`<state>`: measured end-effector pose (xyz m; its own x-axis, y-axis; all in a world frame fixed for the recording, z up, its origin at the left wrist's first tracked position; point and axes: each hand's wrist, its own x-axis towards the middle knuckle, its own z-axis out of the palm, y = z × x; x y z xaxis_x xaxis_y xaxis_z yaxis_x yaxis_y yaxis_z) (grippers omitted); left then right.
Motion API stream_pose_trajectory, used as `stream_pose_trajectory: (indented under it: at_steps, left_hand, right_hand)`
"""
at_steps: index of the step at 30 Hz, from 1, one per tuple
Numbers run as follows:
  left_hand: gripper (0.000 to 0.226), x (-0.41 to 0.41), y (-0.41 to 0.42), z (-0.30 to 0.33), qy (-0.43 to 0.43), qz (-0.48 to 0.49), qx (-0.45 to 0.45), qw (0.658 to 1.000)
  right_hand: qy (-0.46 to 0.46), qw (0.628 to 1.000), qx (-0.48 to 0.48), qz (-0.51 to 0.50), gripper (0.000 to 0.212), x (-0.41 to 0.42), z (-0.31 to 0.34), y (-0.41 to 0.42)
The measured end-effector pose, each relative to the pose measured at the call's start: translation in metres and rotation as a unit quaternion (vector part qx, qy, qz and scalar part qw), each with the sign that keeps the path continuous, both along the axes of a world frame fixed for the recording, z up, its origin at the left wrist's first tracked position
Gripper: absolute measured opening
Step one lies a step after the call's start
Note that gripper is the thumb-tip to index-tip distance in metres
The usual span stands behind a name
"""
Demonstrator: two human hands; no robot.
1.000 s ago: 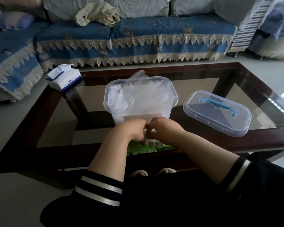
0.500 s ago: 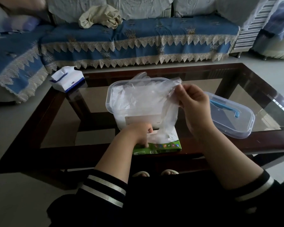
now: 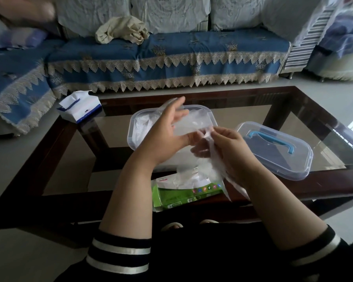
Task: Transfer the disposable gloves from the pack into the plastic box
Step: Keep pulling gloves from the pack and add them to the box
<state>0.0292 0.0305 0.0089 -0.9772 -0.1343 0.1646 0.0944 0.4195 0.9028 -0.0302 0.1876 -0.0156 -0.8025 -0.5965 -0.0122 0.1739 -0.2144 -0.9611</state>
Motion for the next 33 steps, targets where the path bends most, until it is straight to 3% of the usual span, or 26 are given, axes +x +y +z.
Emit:
stream_pose_trajectory:
  at_steps: [5,7,9,11,15,18,22,24,26,30,33]
  left_hand:
    - [0.029,-0.007,0.008,-0.002,0.056,0.03,0.028,0.998]
    - [0.018,-0.009,0.012,-0.003,0.065,0.07,0.013,0.995]
    - [0.016,-0.01,0.013,-0.005,0.056,0.095,-0.015,0.994]
    - [0.019,-0.011,0.011,-0.006,0.045,0.11,-0.039,0.992]
    - [0.012,-0.011,0.004,-0.004,0.025,0.108,-0.076,0.991]
    - [0.029,-0.009,-0.002,-0.002,-0.037,0.086,-0.086,0.992]
    - [0.028,-0.005,-0.009,-0.003,-0.102,0.013,-0.061,0.993]
    - [0.016,-0.004,-0.011,-0.002,-0.104,-0.023,-0.036,0.994]
    - [0.026,-0.008,-0.013,-0.001,-0.075,-0.037,-0.038,0.996]
    - [0.041,-0.021,-0.015,-0.001,-0.027,0.035,-0.046,0.998]
    - [0.042,-0.031,-0.025,-0.002,0.03,0.126,-0.016,0.991]
  right_hand:
    - [-0.029,0.996,0.063,0.05,0.031,0.008,0.002,-0.003]
    - [-0.028,0.991,0.103,0.075,0.058,0.006,0.0,-0.002]
    - [-0.008,0.988,0.119,0.097,0.087,-0.002,-0.004,0.001]
    - [0.006,0.99,0.104,0.099,0.091,-0.007,-0.005,0.006]
    - [0.056,0.989,0.128,0.054,0.026,-0.009,-0.005,0.013]
    - [-0.008,0.998,0.067,-0.006,0.007,-0.009,0.001,0.012]
    - [0.047,0.993,0.096,-0.041,0.015,-0.009,0.003,0.011]
    - [0.094,0.987,0.118,-0.057,0.018,-0.01,0.003,0.009]
    - [0.127,0.982,0.129,-0.058,0.022,-0.014,0.005,0.008]
    - [0.182,0.959,0.218,0.017,0.054,-0.026,0.018,0.004]
    - [0.244,0.934,0.259,-0.042,0.054,-0.046,0.025,-0.003]
